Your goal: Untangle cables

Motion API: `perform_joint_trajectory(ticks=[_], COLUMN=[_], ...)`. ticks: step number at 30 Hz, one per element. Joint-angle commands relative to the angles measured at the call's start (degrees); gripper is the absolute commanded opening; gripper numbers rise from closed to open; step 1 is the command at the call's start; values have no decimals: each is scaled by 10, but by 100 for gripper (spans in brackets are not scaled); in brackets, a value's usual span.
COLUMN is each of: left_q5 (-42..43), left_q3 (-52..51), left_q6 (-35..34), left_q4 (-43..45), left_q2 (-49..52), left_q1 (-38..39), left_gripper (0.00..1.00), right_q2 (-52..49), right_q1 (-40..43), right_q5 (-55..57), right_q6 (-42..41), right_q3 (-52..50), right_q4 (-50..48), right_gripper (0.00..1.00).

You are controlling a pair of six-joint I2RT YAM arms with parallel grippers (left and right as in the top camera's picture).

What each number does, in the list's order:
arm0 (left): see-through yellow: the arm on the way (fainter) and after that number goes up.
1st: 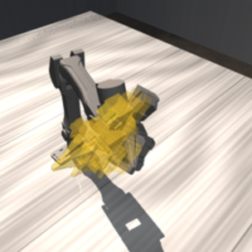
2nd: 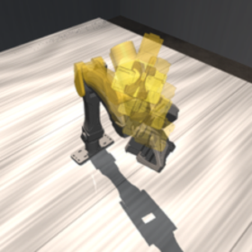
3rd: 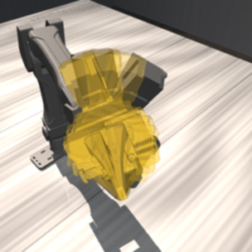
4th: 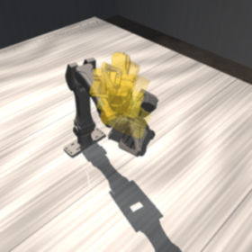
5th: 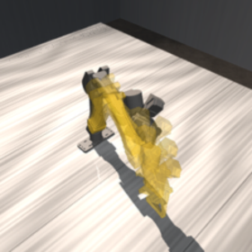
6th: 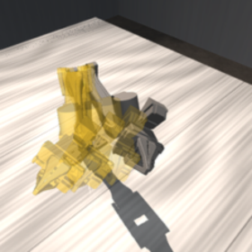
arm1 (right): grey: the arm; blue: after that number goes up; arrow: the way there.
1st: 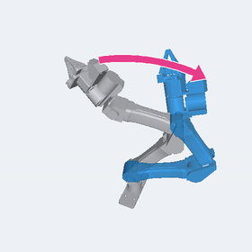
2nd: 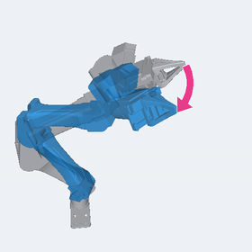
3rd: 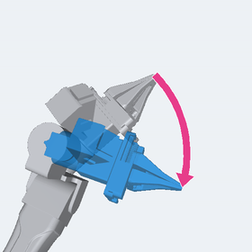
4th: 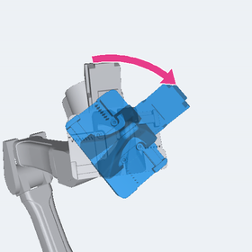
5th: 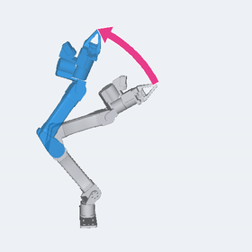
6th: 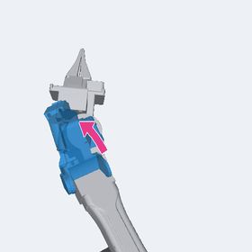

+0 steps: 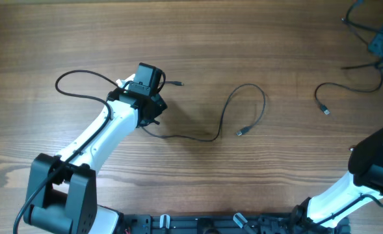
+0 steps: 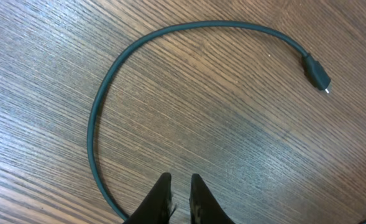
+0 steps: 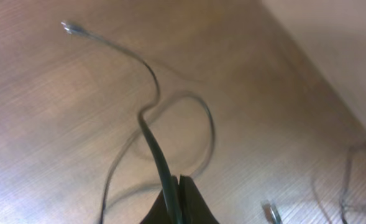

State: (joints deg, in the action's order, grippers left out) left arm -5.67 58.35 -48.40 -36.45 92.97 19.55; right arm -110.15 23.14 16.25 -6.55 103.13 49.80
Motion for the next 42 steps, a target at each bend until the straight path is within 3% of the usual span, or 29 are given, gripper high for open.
perform_joint_trajectory(ticks=[1, 6, 7, 9, 14, 16, 18, 20, 23, 25, 27, 29, 34, 38, 40, 42], left_q5=[3, 3, 3, 3, 3, 3, 3, 3, 3, 3, 3, -4, -8, -8, -8, -8], left_q3=[-3, -3, -3, -3, -3, -3, -3, -3, -3, -3, -3, -3, -3, -3, -3, -3], left_q6=[-7, -7, -7, -7, -7, -7, -7, -7, -7, -7, -7, -2, 0, 3, 34, 63], left_q4=[-3, -4, -5, -5, -5, -4, 1, 5, 5, 5, 5, 4, -4, -20, -21, -22], left_q2=[1, 1, 1, 1, 1, 1, 1, 1, 1, 1, 1, 1, 0, 0, 0, 0], left_q1=[3, 3, 3, 3, 3, 3, 3, 3, 3, 3, 3, 3, -23, -84, -113, -136], left_gripper=[12, 12, 12, 13, 12, 12, 11, 11, 13, 25, 49, 62, 75, 82, 87, 95], right_q2=[-1, -1, -1, -1, -1, -1, -1, -1, -1, -1, -1, -1, -1, -1, -1, -1], right_q1=[2, 2, 2, 2, 2, 2, 2, -4, -39, -69, -112, -156, -261, -346, -384, -430], right_q5=[30, 30, 30, 30, 1, -96, -309, -441, -498, -498, -498, -498, -495, -401, -359, -357], right_q6=[-11, -26, -26, -25, -14, 54, 134, 163, 183, 194, 193, 177, 128, -31, -78, -74], right_q3=[-24, -61, -61, -61, -61, -61, -61, -61, -61, -61, -61, -61, -61, -61, -61, -61], right_q4=[42, 102, 119, 141, 192, 197, 199, 199, 199, 199, 199, 198, 199, 199, 201, 197], right_gripper=[4, 5, 27, 100, 100, 100, 100, 100, 100, 100, 100, 100, 100, 100, 100, 100])
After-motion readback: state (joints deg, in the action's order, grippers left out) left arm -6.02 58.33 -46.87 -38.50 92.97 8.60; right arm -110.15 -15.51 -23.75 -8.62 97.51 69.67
